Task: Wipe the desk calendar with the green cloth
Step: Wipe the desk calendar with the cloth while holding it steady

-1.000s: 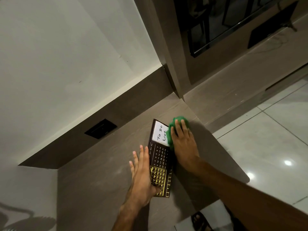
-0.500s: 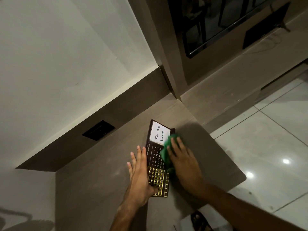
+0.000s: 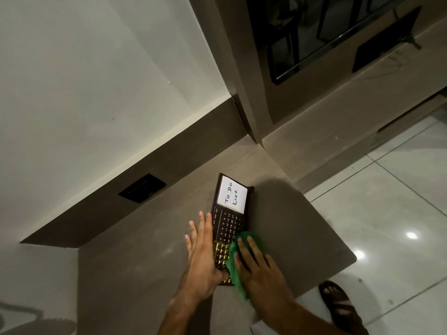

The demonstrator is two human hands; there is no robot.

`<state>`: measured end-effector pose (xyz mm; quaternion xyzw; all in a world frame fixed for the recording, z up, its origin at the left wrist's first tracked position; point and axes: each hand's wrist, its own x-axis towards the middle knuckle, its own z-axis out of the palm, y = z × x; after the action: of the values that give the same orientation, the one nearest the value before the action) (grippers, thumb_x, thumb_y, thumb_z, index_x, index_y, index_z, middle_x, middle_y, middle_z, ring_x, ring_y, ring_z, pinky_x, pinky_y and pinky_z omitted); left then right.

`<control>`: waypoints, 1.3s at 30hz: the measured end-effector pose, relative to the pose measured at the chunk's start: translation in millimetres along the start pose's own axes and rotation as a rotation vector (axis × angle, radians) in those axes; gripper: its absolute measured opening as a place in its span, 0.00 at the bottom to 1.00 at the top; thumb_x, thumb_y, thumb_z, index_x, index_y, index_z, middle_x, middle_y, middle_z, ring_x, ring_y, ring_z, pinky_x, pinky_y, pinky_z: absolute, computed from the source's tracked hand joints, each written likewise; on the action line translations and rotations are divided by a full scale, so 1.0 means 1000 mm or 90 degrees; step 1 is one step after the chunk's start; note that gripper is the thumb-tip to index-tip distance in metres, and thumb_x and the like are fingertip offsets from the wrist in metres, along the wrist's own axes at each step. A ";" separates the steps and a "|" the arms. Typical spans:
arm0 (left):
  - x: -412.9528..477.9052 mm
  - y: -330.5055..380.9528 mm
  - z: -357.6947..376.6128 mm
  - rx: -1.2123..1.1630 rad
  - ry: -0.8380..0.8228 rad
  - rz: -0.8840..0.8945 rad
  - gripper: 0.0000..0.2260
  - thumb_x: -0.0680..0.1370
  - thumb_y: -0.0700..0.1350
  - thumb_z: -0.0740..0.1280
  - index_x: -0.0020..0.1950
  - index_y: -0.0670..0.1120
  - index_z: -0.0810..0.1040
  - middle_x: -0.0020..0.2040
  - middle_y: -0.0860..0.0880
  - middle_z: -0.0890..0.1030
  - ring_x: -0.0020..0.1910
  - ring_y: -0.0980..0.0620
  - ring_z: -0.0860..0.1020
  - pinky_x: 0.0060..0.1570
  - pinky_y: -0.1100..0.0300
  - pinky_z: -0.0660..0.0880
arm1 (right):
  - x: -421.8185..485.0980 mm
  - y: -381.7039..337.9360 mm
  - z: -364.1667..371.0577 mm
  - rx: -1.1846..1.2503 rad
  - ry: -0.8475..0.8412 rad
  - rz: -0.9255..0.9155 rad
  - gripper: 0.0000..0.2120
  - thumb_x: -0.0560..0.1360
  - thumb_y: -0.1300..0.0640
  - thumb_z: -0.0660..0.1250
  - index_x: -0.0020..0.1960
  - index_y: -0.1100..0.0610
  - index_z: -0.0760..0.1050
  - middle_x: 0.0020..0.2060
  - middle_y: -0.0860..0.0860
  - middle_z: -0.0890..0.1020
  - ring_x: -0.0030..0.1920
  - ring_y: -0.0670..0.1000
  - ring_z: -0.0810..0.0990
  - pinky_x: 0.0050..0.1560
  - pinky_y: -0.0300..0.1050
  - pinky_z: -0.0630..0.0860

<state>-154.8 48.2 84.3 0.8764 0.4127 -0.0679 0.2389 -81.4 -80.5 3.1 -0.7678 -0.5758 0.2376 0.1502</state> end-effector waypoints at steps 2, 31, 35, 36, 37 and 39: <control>0.000 0.002 -0.001 -0.004 0.004 0.001 0.65 0.60 0.47 0.82 0.76 0.54 0.32 0.77 0.54 0.32 0.75 0.49 0.29 0.73 0.47 0.29 | 0.018 0.013 -0.021 0.012 0.065 0.020 0.44 0.69 0.55 0.72 0.78 0.56 0.52 0.78 0.57 0.45 0.75 0.60 0.38 0.69 0.65 0.63; 0.000 -0.003 -0.001 -0.005 -0.009 0.012 0.63 0.62 0.48 0.81 0.74 0.56 0.30 0.76 0.55 0.31 0.75 0.51 0.29 0.73 0.45 0.30 | 0.098 0.054 -0.087 -0.198 0.122 0.139 0.35 0.75 0.51 0.66 0.77 0.55 0.55 0.78 0.58 0.48 0.75 0.64 0.49 0.71 0.67 0.53; 0.002 -0.003 0.000 -0.011 -0.006 0.015 0.64 0.61 0.49 0.81 0.75 0.54 0.31 0.77 0.54 0.31 0.75 0.51 0.29 0.73 0.47 0.29 | 0.035 0.027 -0.034 -0.187 0.072 -0.009 0.35 0.73 0.50 0.68 0.76 0.57 0.59 0.77 0.60 0.51 0.76 0.65 0.43 0.71 0.69 0.37; 0.002 -0.003 0.000 -0.015 -0.008 0.017 0.64 0.61 0.49 0.81 0.75 0.54 0.31 0.77 0.54 0.31 0.75 0.51 0.29 0.72 0.48 0.29 | 0.019 0.018 -0.024 -0.171 0.033 -0.040 0.36 0.69 0.49 0.73 0.72 0.58 0.66 0.76 0.60 0.58 0.75 0.65 0.49 0.72 0.69 0.41; 0.002 -0.002 -0.001 -0.018 -0.008 0.021 0.64 0.60 0.50 0.81 0.75 0.55 0.31 0.77 0.54 0.31 0.75 0.51 0.29 0.72 0.48 0.28 | 0.008 0.013 -0.017 -0.145 0.005 -0.060 0.37 0.63 0.47 0.77 0.68 0.58 0.72 0.73 0.59 0.66 0.74 0.65 0.56 0.72 0.68 0.49; 0.001 -0.001 -0.001 -0.017 -0.010 0.023 0.64 0.60 0.50 0.81 0.75 0.55 0.32 0.77 0.54 0.32 0.75 0.51 0.29 0.72 0.48 0.28 | 0.007 0.015 -0.010 -0.118 -0.005 -0.080 0.39 0.57 0.46 0.80 0.65 0.57 0.76 0.69 0.58 0.72 0.72 0.64 0.62 0.70 0.68 0.57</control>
<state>-155.2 50.3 84.4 0.8799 0.3958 -0.0651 0.2547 -62.5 -77.7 2.6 -0.7400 -0.6426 0.1766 0.0910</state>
